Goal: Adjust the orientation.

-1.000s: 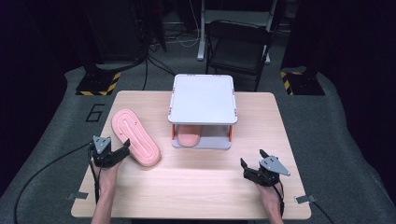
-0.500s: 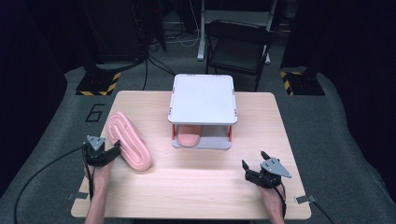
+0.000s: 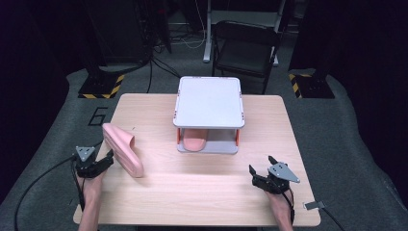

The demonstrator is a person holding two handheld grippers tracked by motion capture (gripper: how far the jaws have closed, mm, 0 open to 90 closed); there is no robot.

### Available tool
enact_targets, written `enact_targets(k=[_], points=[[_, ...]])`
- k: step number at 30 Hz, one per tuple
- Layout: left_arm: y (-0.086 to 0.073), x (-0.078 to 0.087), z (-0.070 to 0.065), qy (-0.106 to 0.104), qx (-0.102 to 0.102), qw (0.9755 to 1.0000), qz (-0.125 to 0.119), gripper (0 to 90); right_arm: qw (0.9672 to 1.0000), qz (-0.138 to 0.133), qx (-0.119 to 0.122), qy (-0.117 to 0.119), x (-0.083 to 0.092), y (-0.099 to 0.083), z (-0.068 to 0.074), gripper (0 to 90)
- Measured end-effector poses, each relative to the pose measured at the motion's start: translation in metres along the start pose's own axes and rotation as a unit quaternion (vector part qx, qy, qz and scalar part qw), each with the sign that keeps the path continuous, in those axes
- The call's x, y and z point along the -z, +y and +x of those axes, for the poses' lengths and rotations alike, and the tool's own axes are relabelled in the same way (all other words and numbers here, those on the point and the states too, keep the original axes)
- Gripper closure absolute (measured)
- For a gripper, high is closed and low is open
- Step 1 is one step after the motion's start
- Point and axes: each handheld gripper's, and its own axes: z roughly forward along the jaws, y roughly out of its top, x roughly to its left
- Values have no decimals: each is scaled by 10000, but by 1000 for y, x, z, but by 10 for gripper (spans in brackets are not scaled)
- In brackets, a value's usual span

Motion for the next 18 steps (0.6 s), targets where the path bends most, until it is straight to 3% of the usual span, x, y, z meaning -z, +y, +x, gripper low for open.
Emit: enact_targets(k=[2, 4, 7, 8, 9, 12, 16, 18], points=[[6, 4, 0, 51, 55, 9999, -126, 295, 10000, 26, 5, -2, 0, 0, 0, 167], [15, 9, -5, -48, 51, 9996, -279, 295, 10000, 48, -11, -13, 1, 0, 0, 167], [31, 15, -19, -443, 95, 9975, -542, 292, 10000, -14, -19, -36, 1, 1, 0, 169], [40, 15, -30, -652, 13, 9962, -581, 283, 10000, 2, 3, -3, 1, 1, 0, 169], [40, 15, -30, -652, 13, 9962, -581, 278, 10000, 2, 3, -3, 1, 1, 0, 169], [44, 9, -51, -817, -490, 9945, -435, 272, 10000, 31, 33, 6, 1, 2, 0, 170], [39, 1, -64, -971, -795, 9920, -145, 273, 10000, -24, 80, -29, 1, 1, 1, 175], [37, 1, -63, -966, -879, 9913, -171, 275, 10000, 29, 81, -34, 1, 2, 1, 175]])
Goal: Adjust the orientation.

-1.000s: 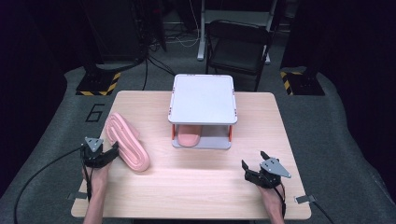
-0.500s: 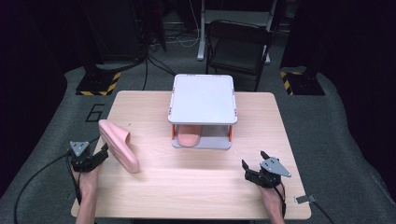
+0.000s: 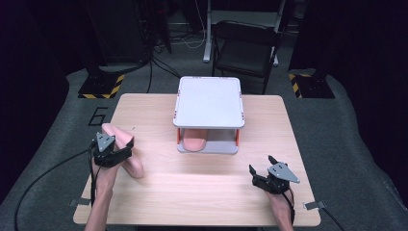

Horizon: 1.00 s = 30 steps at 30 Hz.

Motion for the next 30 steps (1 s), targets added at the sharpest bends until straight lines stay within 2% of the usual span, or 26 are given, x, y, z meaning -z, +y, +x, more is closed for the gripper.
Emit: enact_targets(k=[2, 4, 5, 7, 8, 9, 16, 20, 22, 25, 26, 29, 30], points=[[-1, 2, 2, 42, -46, 10000, 57, 274, 10000, 21, 6, -3, 0, 0, -1, 176], [-8, 8, 11, 147, 80, 9996, 210, 274, 10000, -13, -11, -24, 0, 0, -1, 177], [-8, 8, 11, 147, 80, 9996, 210, 263, 10000, -13, -11, -24, 0, 0, -1, 177], [-15, 14, 20, -22, 388, 9992, 52, 259, 10000, -56, -55, -28, 0, -1, -2, 177], [-18, 18, 24, -76, 420, 9991, 53, 259, 10000, -59, -48, -29, 0, -1, -2, 178], [-19, 22, 27, -5, 436, 9990, 20, 253, 10000, 13, -41, -69, 0, 0, -2, 179], [-19, 32, 34, 282, -53, 9996, 54, 257, 10000, 12, -17, -60, 0, 1, -2, 184], [-28, 44, 46, 388, 7, 9992, 26, 281, 10000, -39, -49, -78, 2, 0, -5, 185], [-34, 50, 53, 412, 161, 9990, 34, 291, 10000, 26, -47, -61, 2, 0, -5, 185], [-42, 54, 61, 243, 416, 9988, -51, 296, 10000, 41, -54, -69, 2, 0, -5, 186], [-44, 54, 63, 219, 549, 9982, -116, 296, 10000, -16, -37, -71, 1, 0, -5, 187], [-50, 57, 70, 136, 721, 9972, -128, 297, 10000, 22, -59, -64, 1, 1, -3, 189], [-54, 58, 73, 37, 857, 9962, -129, 298, 10000, -41, -42, -48, 1, 1, -2, 191]])
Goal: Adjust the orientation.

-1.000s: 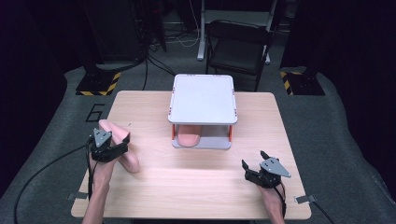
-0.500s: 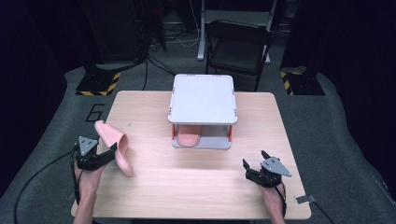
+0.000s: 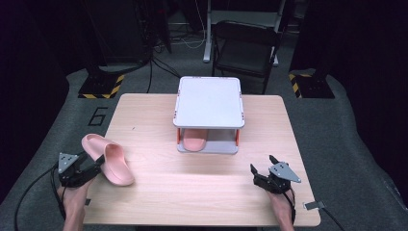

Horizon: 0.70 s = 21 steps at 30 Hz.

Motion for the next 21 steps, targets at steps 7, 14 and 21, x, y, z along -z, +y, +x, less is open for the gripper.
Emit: enact_targets(k=[7, 14, 21], points=[[-17, 8, 10, 2, -7, 10000, 93, 295, 10000, 75, 7, -35, 1, -1, -1, 194], [-31, 2, 8, -6, 179, 9997, 193, 291, 10000, 81, 15, -5, -1, -1, 0, 195], [-31, -13, -1, 698, 125, 9966, 410, 207, 9999, 102, 3, 17, 0, -1, -1, 196]])
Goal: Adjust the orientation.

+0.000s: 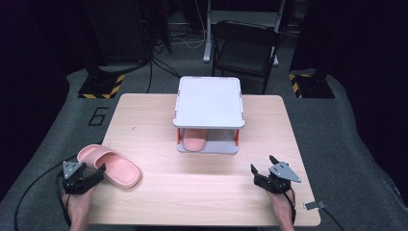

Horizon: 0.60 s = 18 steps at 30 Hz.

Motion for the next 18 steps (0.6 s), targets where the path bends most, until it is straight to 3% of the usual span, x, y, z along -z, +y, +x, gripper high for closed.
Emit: enact_targets(k=[4, 7, 8, 10, 12, 14, 15, 16, 18], points=[[3, -6, 1, 218, -31, 9998, 3, 206, 9999, -102, 28, -16, 0, 0, 0, 197], [6, -9, 6, 279, 47, 9996, -19, 374, 10000, -75, -12, -27, 0, -1, -1, 197], [6, -11, 7, 265, 129, 9995, -131, 396, 10000, -66, 2, -27, 1, 0, -1, 197], [8, -11, 9, 259, 115, 9996, -77, 466, 10000, -63, 24, -4, 1, 0, -1, 198], [8, -11, 9, 142, 159, 9996, -170, 574, 9999, -111, 24, -20, 1, 0, -1, 198], [9, -11, 5, 9, 33, 9998, -182, 674, 9999, -130, -6, -5, 0, 0, -2, 198], [8, -11, 1, -155, -25, 9997, -184, 736, 9999, -123, -17, -37, 1, 0, -2, 198], [8, -11, -2, -233, -96, 9995, -164, 736, 9999, -123, -17, -37, 1, 0, -2, 198], [9, -11, -15, -587, -170, 9980, -131, 740, 10000, -9, 6, -10, 1, 0, -2, 198]])
